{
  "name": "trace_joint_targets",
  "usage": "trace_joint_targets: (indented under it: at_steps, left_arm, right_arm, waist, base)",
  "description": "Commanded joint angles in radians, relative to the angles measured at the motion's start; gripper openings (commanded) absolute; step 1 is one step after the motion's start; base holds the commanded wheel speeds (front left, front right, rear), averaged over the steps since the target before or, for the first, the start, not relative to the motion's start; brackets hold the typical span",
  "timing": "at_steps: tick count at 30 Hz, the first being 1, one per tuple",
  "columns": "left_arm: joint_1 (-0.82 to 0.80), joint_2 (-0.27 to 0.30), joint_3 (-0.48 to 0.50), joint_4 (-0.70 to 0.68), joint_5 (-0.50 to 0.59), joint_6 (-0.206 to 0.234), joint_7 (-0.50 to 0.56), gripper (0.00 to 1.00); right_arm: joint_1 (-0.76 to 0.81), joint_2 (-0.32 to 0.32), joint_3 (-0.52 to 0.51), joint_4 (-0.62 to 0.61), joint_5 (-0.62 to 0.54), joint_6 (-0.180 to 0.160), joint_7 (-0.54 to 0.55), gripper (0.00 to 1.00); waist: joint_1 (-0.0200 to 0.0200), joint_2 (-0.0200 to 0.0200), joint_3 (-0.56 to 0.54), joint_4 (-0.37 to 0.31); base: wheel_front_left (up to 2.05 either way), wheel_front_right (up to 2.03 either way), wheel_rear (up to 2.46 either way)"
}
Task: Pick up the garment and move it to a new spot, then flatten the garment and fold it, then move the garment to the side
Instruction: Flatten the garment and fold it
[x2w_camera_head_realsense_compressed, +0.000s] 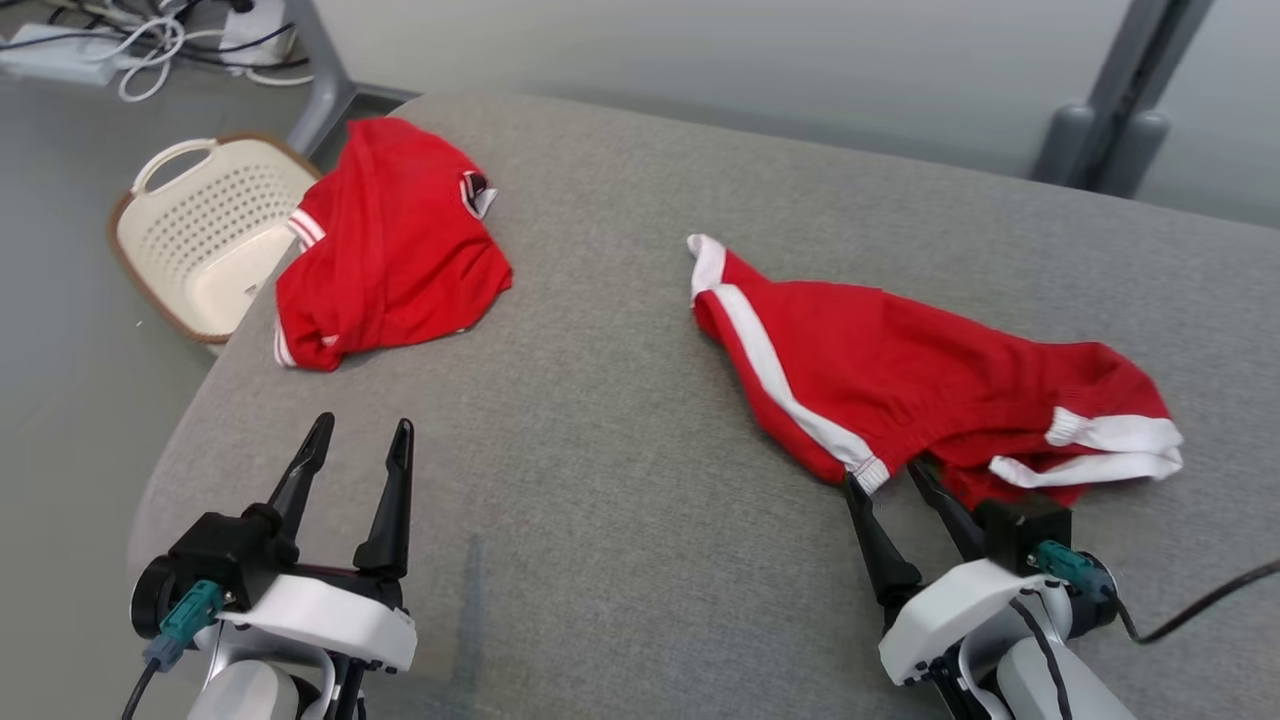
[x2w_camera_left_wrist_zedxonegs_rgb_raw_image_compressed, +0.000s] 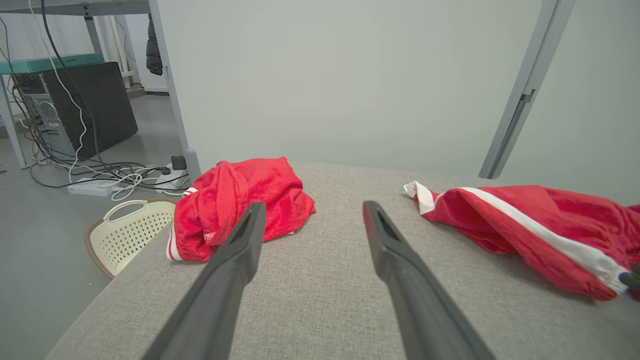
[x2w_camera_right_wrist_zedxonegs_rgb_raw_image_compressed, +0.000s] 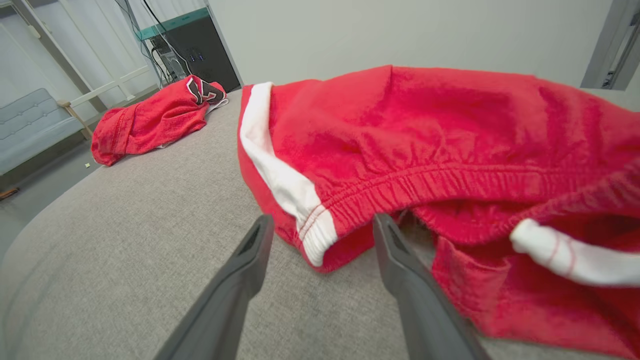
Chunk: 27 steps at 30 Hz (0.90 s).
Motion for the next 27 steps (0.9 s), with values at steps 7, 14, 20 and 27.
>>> trace_joint_targets:
  at_steps: [7,14,20,27]
  left_arm:
    - [-0.039,-0.014,0.029,0.011,0.022,-0.019,-0.005,1.0]
    - [-0.032,-0.018,0.079,0.009,0.041,-0.031,-0.006,1.0]
    - [-0.031,-0.025,0.119,-0.003,0.062,-0.045,-0.004,1.0]
    - [-0.044,-0.032,0.143,-0.011,0.082,-0.057,-0.004,1.0]
  right_arm:
    - [-0.081,-0.008,0.041,0.1,0.045,0.0,-0.011,0.0]
    - [-0.051,-0.008,0.056,0.009,0.073,0.0,-0.011,0.0]
    - [0.026,-0.03,0.011,-0.136,0.025,0.0,-0.009,0.0]
    - [0.077,-0.071,-0.06,-0.24,0.006,0.0,0.041,0.0]
  waist:
    - [0.0,-0.0001,0.053,0.031]
    - [0.0,-0.0001,0.055,-0.057]
    - [0.0,-0.0001,0.057,-0.173]
    - [0.0,-0.0001,0.075,-0.253]
  base:
    - [0.0,0.0,0.0]
    - [0.0,0.0,0.0]
    - [0.0,0.0,0.0]
    - [0.0,0.0,0.0]
